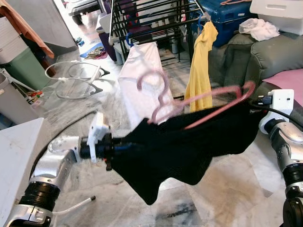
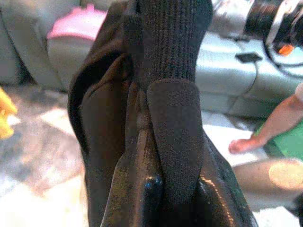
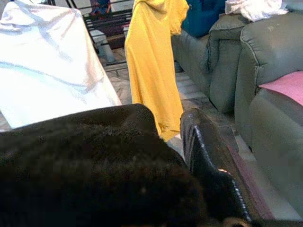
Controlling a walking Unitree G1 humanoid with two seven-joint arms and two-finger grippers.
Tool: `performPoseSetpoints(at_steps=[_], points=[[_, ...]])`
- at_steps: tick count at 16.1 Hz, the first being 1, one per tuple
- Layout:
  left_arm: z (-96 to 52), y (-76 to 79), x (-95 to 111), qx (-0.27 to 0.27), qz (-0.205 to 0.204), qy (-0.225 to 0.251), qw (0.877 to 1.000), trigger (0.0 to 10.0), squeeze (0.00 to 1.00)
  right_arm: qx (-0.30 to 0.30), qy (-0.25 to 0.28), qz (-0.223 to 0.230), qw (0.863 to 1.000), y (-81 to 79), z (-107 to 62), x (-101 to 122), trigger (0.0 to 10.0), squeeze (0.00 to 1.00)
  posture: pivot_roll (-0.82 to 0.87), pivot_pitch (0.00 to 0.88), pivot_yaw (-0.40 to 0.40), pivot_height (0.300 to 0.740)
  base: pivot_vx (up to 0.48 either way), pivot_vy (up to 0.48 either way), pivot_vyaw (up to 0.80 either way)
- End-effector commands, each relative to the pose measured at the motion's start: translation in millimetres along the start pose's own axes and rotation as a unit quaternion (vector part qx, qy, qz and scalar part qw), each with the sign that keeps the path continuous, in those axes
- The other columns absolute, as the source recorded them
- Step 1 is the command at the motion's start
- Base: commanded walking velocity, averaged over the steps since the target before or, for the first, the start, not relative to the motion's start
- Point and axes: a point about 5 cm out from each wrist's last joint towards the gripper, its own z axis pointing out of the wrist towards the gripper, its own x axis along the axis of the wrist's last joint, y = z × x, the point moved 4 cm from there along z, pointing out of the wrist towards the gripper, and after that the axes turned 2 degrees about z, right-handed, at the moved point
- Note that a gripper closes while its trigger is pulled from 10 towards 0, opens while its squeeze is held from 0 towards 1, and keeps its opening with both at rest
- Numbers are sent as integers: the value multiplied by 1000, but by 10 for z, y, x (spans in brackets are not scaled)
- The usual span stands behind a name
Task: Hang hanger
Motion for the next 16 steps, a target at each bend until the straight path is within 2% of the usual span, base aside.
performPoseSetpoints(at_steps=[1,4,6,8,10,11,13,14,15,16], points=[[-139,-27,-68,15,4,-25,1000,0,0,-3,12,3,1000,-30,38,119,0,0,-214,0,226,740,0,0,0],[-241,-76,-255,41,-10,-53,998,0,0,-7,15,6,1000,8,43,190,0,0,-217,0,231,740,0,0,0],[-295,-107,-415,61,-1,-80,995,0,0,-3,24,5,1000,-3,38,268,0,0,-221,0,234,740,0,0,0],[-308,-85,-494,56,7,-98,994,0,0,-4,25,-4,1000,-1,36,295,0,0,-224,0,235,740,0,0,0],[-328,-65,-646,53,29,-141,988,0,0,-1,28,-4,1000,-36,46,325,0,0,-225,0,236,740,0,0,0],[-331,-111,-695,73,45,-157,984,0,0,3,31,-2,999,-69,52,349,0,0,-227,0,239,740,0,0,0],[-330,-279,-800,148,76,-199,966,0,0,14,39,1,999,-163,59,384,0,0,-231,0,244,740,0,0,0],[-299,-314,-819,168,79,-201,962,0,0,19,40,2,999,-221,69,378,0,0,-232,0,244,740,0,0,0],[-192,-352,-809,196,75,-181,961,0,0,32,40,-12,999,-348,86,351,0,0,-235,0,244,740,0,0,0],[-107,-330,-815,192,73,-169,964,0,0,41,39,-23,998,-429,96,332,0,0,-235,0,242,740,0,0,0]])
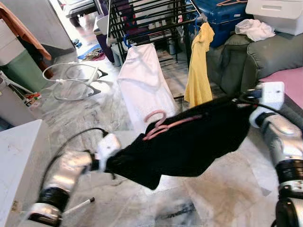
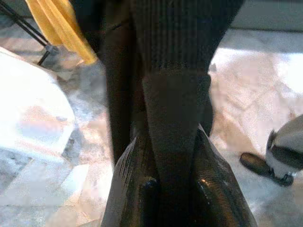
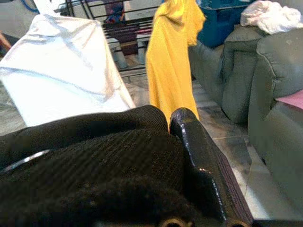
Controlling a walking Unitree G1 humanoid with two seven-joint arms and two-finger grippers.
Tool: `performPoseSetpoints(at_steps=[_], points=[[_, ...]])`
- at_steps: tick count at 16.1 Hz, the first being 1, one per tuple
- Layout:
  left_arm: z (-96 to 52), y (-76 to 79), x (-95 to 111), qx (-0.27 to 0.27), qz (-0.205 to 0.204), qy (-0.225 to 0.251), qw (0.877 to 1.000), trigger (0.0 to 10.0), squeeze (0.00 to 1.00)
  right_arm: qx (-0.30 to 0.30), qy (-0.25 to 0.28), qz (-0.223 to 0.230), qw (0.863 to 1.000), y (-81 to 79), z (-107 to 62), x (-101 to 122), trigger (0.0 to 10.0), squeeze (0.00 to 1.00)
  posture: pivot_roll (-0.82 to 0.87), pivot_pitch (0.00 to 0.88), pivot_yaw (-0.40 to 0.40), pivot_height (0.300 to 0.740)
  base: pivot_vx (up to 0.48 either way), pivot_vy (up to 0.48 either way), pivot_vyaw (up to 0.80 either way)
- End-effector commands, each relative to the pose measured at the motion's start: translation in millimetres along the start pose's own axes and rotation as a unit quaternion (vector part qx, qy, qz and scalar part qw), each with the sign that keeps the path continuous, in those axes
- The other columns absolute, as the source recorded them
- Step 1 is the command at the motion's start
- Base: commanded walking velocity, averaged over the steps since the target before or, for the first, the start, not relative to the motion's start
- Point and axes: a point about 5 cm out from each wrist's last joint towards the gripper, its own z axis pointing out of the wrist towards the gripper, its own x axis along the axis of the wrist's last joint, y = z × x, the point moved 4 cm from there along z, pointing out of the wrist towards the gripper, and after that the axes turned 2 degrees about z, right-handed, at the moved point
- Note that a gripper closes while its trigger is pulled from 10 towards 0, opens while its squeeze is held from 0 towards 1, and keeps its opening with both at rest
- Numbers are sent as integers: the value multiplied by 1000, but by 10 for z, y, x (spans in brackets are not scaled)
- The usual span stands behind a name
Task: Hang hanger
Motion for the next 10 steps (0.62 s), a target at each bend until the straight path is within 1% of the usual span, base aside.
performPoseSetpoints(at_steps=[1,3,4,5,6,7,8,9,10], points=[[-7,-34,-76,35,-23,-7,999,0,0,13,26,-18,999,-166,46,131,0,0,-237,0,240,740,0,0,0],[126,-51,-66,76,-50,-1,996,0,0,24,26,-14,999,-298,66,117,0,0,-237,0,239,740,0,0,0],[203,-43,-70,97,-62,-4,993,0,0,36,25,-12,999,-409,80,90,0,0,-237,0,237,740,0,0,0],[276,-72,-84,135,-92,-7,986,0,0,56,23,-11,998,-566,86,52,0,0,-234,0,235,740,0,0,0],[309,-83,-99,154,-106,-11,982,0,0,66,22,-13,997,-654,83,27,0,0,-234,0,235,740,0,0,0],[348,-74,-109,165,-91,-24,982,0,0,84,17,-19,996,-777,69,-26,0,0,-234,0,234,740,0,0,0],[382,-88,-112,183,-93,-29,978,0,0,104,11,-21,994,-912,45,-89,0,0,-234,0,233,740,0,0,0],[416,-143,-70,215,-132,-12,968,0,0,132,1,-34,991,-1081,-3,-191,0,0,-236,0,235,740,0,0,0],[426,-169,-49,227,-142,-7,963,0,0,146,-7,-38,989,-1151,-31,-251,0,0,-236,0,235,740,0,0,0]])
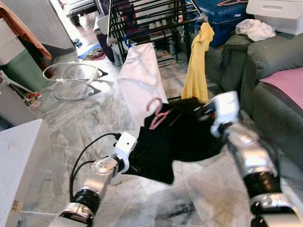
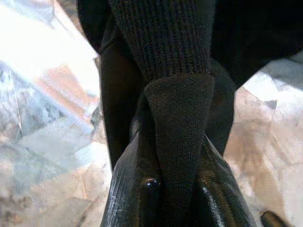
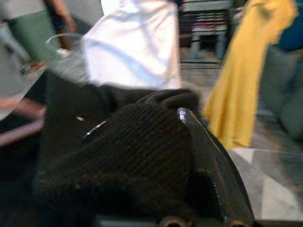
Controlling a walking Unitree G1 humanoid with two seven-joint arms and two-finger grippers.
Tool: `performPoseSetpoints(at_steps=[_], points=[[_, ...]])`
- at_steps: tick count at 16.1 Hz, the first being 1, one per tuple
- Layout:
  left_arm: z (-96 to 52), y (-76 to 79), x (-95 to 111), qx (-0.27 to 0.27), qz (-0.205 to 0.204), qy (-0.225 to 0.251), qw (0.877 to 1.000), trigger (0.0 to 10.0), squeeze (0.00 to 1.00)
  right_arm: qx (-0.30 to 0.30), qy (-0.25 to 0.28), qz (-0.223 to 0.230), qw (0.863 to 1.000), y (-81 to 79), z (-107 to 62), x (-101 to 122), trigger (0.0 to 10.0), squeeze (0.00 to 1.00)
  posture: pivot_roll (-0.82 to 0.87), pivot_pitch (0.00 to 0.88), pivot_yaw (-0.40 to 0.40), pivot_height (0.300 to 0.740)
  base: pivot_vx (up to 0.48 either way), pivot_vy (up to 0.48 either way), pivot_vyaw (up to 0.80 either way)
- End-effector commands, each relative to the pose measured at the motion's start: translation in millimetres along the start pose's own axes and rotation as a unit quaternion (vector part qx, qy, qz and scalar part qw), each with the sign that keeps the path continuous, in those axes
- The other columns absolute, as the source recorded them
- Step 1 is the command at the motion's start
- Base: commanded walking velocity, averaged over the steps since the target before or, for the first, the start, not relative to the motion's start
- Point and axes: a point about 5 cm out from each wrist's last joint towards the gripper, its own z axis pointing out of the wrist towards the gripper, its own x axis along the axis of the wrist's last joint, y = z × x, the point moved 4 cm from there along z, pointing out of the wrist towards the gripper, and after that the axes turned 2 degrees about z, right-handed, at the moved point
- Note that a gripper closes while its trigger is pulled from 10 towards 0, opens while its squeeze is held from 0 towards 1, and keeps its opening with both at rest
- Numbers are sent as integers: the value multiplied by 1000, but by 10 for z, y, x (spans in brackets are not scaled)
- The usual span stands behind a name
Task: Hang hanger
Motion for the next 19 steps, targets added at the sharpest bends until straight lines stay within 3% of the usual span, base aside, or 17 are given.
performPoseSetpoints(at_steps=[1,2,3,6,9,14,16,17,18,19], points=[[-9,-203,110,49,-25,13,998,0,0,45,8,-10,999,-236,12,41,0,0,-236,0,235,740,0,0,0],[31,-199,182,58,-54,25,997,0,0,78,-11,-15,997,-406,-30,-96,0,0,-236,0,235,740,0,0,0],[37,-202,192,63,-55,26,996,0,0,86,-15,-18,996,-448,-42,-135,0,0,-236,0,235,740,0,0,0],[85,-213,291,81,-84,43,992,0,0,153,-57,-19,986,-766,-174,-435,0,0,-239,0,228,740,0,0,0],[99,-250,316,103,-114,46,987,0,0,235,-121,-22,964,-1053,-442,-855,0,0,-239,0,222,740,0,0,0],[128,-251,407,114,-126,63,983,0,0,249,-181,-36,951,-1114,-654,-1259,0,0,-243,0,220,740,0,0,0],[129,-250,430,113,-121,70,984,0,0,247,-187,-51,950,-1092,-687,-1313,0,0,-243,0,221,740,0,0,0],[128,-244,474,108,-112,80,985,0,0,238,-188,-65,951,-1041,-691,-1346,10000,0,-243,0,221,740,0,0,0],[123,-220,555,94,-87,100,987,0,0,206,-177,-59,960,-920,-662,-1315,10000,1000,-246,0,220,740,0,0,0],[120,-206,569,88,-68,102,989,0,0,185,-155,-64,968,-821,-640,-1240,10000,1000,-245,0,217,740,0,0,0]])
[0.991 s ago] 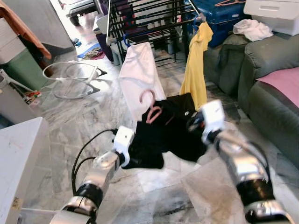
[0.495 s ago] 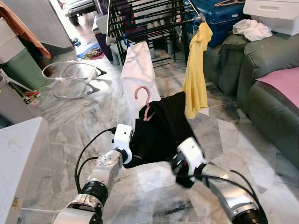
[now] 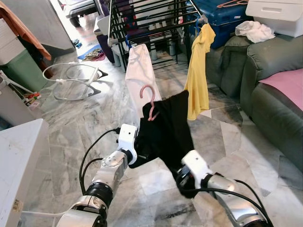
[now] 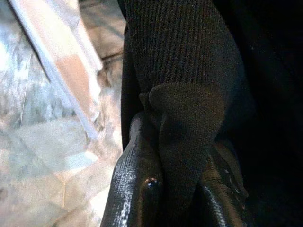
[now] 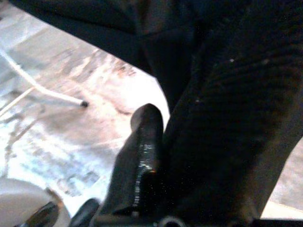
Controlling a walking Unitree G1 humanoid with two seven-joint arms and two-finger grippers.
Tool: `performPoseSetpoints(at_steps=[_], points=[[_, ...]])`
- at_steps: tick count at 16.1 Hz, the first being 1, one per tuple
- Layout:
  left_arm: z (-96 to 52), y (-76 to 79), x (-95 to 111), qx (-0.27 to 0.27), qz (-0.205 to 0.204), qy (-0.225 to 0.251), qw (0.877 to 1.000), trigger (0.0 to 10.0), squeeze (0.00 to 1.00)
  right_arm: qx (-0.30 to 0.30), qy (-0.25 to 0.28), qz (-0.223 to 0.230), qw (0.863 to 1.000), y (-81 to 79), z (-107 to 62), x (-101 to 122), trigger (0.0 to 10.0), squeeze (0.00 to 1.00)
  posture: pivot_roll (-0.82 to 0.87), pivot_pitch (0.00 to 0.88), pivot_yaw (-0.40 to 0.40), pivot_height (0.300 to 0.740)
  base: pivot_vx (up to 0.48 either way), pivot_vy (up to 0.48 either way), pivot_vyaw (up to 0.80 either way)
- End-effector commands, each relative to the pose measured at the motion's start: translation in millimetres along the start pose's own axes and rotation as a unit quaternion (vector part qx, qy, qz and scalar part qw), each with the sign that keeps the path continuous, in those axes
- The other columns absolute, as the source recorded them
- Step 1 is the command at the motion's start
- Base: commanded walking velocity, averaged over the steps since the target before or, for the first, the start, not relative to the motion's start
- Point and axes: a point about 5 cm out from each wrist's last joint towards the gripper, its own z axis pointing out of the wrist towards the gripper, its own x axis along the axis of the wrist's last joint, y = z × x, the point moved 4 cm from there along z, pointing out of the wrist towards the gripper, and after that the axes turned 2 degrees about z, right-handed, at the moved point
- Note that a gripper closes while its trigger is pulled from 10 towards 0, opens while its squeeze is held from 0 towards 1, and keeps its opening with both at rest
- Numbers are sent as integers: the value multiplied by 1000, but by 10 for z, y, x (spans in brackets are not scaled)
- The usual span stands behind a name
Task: Hang hanger
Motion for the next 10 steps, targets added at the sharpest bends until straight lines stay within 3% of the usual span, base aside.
performPoseSetpoints(at_steps=[1,3,4,8,10], points=[[-1,-157,332,19,27,57,998,0,0,-11,6,-2,1000,3,-9,-19,10000,1000,-245,0,217,740,0,0,0],[-15,-164,365,20,9,64,998,0,0,-28,46,-11,998,83,-86,97,10000,1000,-245,0,213,740,0,0,0],[-23,-169,374,20,10,67,998,0,0,-15,51,-19,998,45,-106,108,10000,1000,-245,0,213,740,0,0,0],[-35,-255,362,42,22,62,997,0,0,34,37,-67,997,-117,-165,42,10000,1000,-249,0,220,740,0,0,0],[-30,-268,394,48,23,66,996,0,0,21,34,-99,994,-91,-171,29,10000,1000,-253,0,224,740,0,0,0]])
